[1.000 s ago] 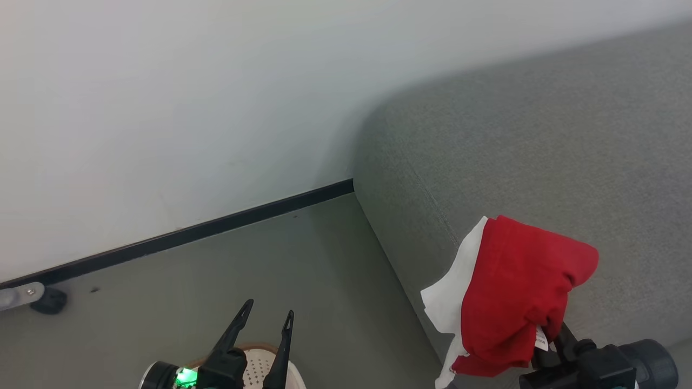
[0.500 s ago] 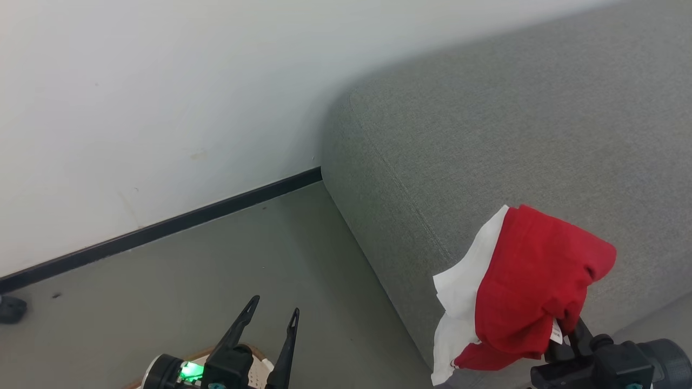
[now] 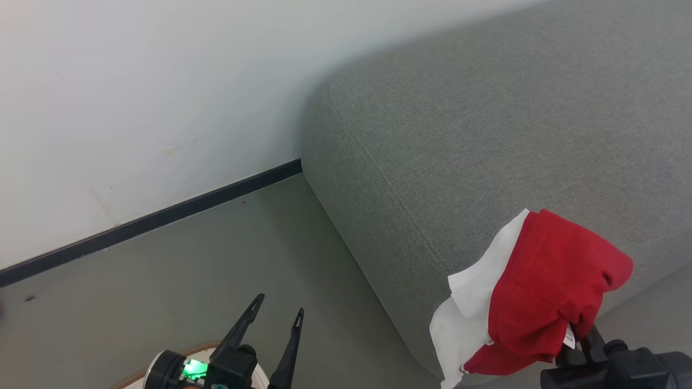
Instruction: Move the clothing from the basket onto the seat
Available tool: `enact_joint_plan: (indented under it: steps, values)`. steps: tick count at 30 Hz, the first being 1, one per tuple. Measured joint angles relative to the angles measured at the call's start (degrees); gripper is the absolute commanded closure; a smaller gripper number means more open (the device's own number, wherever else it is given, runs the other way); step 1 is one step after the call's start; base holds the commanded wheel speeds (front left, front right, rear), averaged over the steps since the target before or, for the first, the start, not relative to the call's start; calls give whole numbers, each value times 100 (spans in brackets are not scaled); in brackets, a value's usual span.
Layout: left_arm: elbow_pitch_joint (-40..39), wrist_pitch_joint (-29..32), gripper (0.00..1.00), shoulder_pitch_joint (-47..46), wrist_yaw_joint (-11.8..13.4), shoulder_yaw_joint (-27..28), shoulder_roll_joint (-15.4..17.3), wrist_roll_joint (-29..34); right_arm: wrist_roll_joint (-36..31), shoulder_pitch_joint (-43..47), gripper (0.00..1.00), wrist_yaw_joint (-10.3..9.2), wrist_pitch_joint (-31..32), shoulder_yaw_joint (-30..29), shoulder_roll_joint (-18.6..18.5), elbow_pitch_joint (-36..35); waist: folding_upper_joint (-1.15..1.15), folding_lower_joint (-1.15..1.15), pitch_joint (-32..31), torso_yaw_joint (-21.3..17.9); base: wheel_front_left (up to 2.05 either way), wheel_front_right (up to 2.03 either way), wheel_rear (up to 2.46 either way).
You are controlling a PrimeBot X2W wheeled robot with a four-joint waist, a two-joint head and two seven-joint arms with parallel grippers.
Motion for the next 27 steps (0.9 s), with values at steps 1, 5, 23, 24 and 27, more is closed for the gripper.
enact_joint_plan:
  steps: [1, 5, 23, 24, 27]
  values:
    - [2, 0, 0, -1, -3, -1, 0, 0, 1, 0, 100, 0, 0, -29, 0, 0, 0, 0, 2, -2, 0, 0, 0]
    - [21, 0, 0, -13, -51, -30, -9, 18, 82, 13, 100, 0, 0, -200, 8, -22, 0, 0, 5, 26, 0, 0, 0]
    - [-186, 0, 0, 6, -154, 57, 435, 289, 686, -1319, 100, 219, -1, -1225, -598, 109, 0, 0, 554, 215, 0, 0, 0]
    - [-204, 0, 0, 7, -154, 71, 474, 298, 748, -1461, 100, 220, 0, -1321, -622, 169, 0, 1, 602, 224, 0, 0, 0]
    - [-260, 0, 0, 9, -155, 110, 589, 320, 969, -1880, 100, 285, -1, -1556, -765, 463, 0, 1, 751, 253, 0, 0, 0]
